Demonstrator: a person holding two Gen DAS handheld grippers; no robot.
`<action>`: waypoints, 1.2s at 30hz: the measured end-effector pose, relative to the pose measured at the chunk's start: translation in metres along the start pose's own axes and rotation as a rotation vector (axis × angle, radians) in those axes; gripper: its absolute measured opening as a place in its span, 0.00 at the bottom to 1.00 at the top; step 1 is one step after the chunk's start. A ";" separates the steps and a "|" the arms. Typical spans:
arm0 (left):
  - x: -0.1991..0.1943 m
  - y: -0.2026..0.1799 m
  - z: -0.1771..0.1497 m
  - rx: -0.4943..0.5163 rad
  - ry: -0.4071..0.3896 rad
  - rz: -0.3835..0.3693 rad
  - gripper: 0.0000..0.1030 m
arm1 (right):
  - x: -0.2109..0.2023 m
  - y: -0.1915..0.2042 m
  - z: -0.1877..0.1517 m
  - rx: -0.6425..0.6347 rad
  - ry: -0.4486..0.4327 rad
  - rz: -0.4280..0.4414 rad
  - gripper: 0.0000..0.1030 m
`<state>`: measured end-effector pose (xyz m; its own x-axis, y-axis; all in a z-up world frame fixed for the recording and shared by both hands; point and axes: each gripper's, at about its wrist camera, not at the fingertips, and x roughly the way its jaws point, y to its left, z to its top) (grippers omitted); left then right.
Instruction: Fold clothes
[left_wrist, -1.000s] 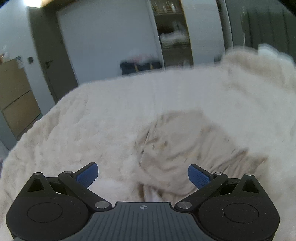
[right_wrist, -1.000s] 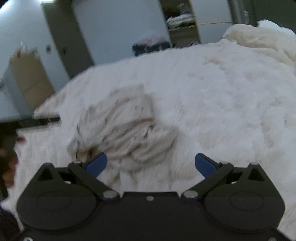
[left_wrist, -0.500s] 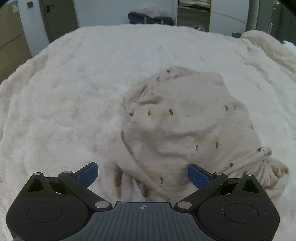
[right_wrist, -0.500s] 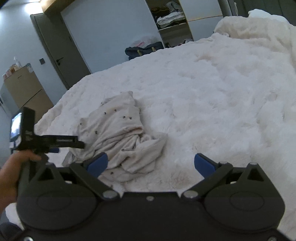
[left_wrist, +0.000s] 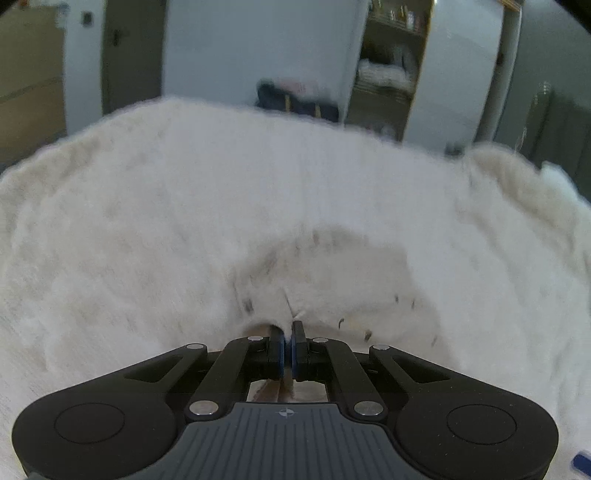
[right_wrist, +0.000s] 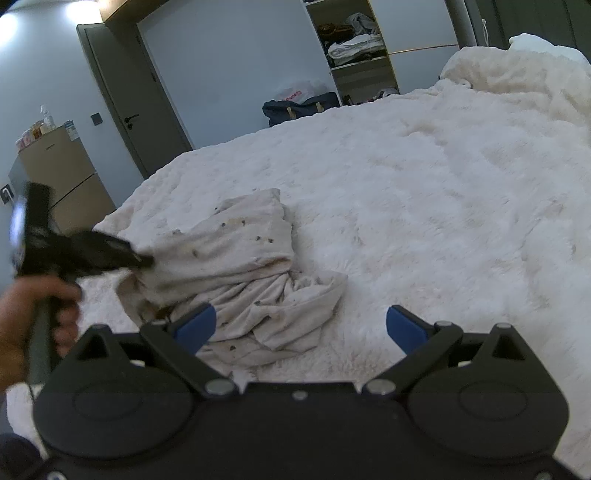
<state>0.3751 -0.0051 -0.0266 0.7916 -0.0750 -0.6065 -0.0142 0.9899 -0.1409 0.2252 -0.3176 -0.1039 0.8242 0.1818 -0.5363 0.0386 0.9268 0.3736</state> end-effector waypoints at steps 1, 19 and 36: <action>-0.013 0.008 0.011 -0.029 -0.034 -0.005 0.03 | 0.000 -0.001 0.000 0.008 0.002 0.000 0.97; -0.268 0.003 0.157 -0.161 -0.561 -0.187 0.02 | -0.003 0.000 -0.002 0.013 0.010 0.063 0.97; -0.196 -0.054 0.044 0.020 -0.264 -0.218 0.03 | -0.011 -0.025 -0.005 0.022 0.007 0.003 0.97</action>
<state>0.2475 -0.0383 0.1346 0.9054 -0.2538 -0.3403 0.1825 0.9565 -0.2277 0.2127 -0.3407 -0.1111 0.8206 0.1873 -0.5400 0.0483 0.9187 0.3920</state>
